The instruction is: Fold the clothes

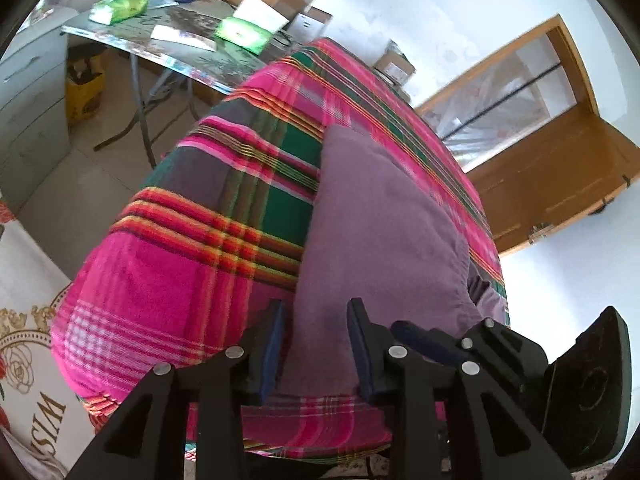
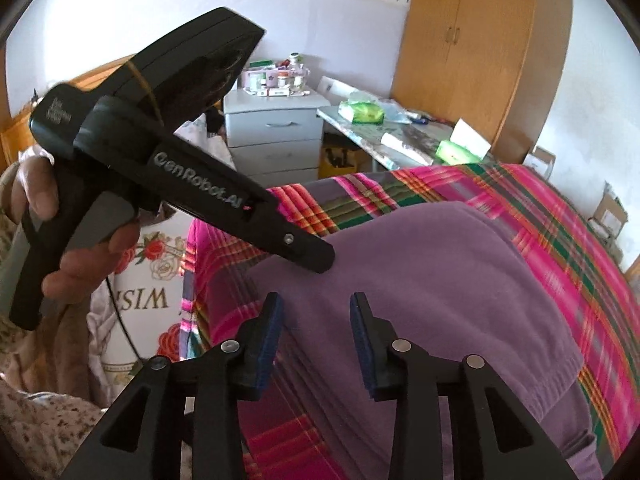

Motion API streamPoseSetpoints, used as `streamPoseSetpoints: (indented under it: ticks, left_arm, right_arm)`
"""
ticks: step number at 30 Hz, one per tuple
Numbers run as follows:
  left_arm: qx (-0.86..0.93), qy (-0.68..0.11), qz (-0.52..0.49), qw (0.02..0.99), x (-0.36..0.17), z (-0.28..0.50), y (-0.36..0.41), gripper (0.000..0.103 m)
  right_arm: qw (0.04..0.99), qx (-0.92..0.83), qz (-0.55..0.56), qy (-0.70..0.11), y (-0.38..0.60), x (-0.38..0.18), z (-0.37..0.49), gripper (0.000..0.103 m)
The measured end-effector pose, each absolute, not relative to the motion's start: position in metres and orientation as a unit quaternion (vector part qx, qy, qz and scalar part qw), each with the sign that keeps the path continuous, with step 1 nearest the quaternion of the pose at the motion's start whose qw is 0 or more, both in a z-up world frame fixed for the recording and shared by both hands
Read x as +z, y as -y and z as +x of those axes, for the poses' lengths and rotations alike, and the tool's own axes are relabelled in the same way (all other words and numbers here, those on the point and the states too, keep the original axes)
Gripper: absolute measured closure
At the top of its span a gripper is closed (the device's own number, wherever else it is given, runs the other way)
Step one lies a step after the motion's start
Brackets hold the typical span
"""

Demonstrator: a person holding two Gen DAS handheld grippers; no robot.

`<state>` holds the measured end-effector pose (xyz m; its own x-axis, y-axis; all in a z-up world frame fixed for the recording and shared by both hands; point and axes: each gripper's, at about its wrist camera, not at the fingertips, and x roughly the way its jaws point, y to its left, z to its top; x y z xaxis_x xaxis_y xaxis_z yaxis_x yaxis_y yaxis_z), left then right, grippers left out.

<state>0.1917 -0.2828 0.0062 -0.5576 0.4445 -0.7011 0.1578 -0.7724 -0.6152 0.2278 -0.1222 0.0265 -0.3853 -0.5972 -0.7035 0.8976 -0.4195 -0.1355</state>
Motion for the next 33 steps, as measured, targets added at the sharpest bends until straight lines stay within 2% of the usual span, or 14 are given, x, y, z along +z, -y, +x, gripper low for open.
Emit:
streamPoseSetpoints:
  ticks: [7, 8, 9, 11, 21, 22, 25, 27, 29, 33]
  left_arm:
    - [0.815, 0.332, -0.463, 0.107, 0.013, 0.185, 0.282, 0.071]
    - [0.814, 0.335, -0.462, 0.111, 0.015, 0.184, 0.282, 0.071]
    - [0.814, 0.335, -0.46, 0.114, 0.016, 0.184, 0.282, 0.071]
    - [0.816, 0.335, -0.455, 0.12, 0.02, 0.184, 0.281, 0.071]
    - [0.814, 0.342, -0.452, 0.128, 0.024, 0.182, 0.281, 0.071]
    - [0.814, 0.342, -0.452, 0.127, 0.023, 0.182, 0.282, 0.071]
    - [0.815, 0.347, -0.449, 0.119, 0.023, 0.177, 0.286, 0.071]
    - [0.818, 0.354, -0.443, 0.101, 0.023, 0.173, 0.291, 0.069]
    - [0.821, 0.351, -0.44, 0.096, 0.023, 0.167, 0.294, 0.063]
    - [0.819, 0.343, -0.452, 0.085, 0.023, 0.144, 0.297, 0.062]
  right_arm:
    - [0.478, -0.786, 0.289, -0.264, 0.138, 0.012, 0.237, 0.066]
    - [0.477, -0.788, 0.286, -0.263, 0.14, 0.011, 0.238, 0.063]
    - [0.477, -0.789, 0.284, -0.262, 0.142, 0.01, 0.239, 0.05]
    - [0.473, -0.793, 0.28, -0.263, 0.144, 0.009, 0.24, 0.042]
    - [0.405, -0.834, 0.273, -0.256, 0.156, 0.002, 0.228, 0.043]
    - [0.405, -0.835, 0.271, -0.256, 0.157, 0.001, 0.228, 0.044]
    - [0.397, -0.84, 0.257, -0.266, 0.159, 0.0, 0.232, 0.057]
    - [0.388, -0.844, 0.25, -0.272, 0.16, -0.001, 0.233, 0.071]
    - [0.38, -0.848, 0.254, -0.268, 0.159, -0.001, 0.23, 0.078]
    - [0.378, -0.853, 0.249, -0.261, 0.155, 0.002, 0.229, 0.087]
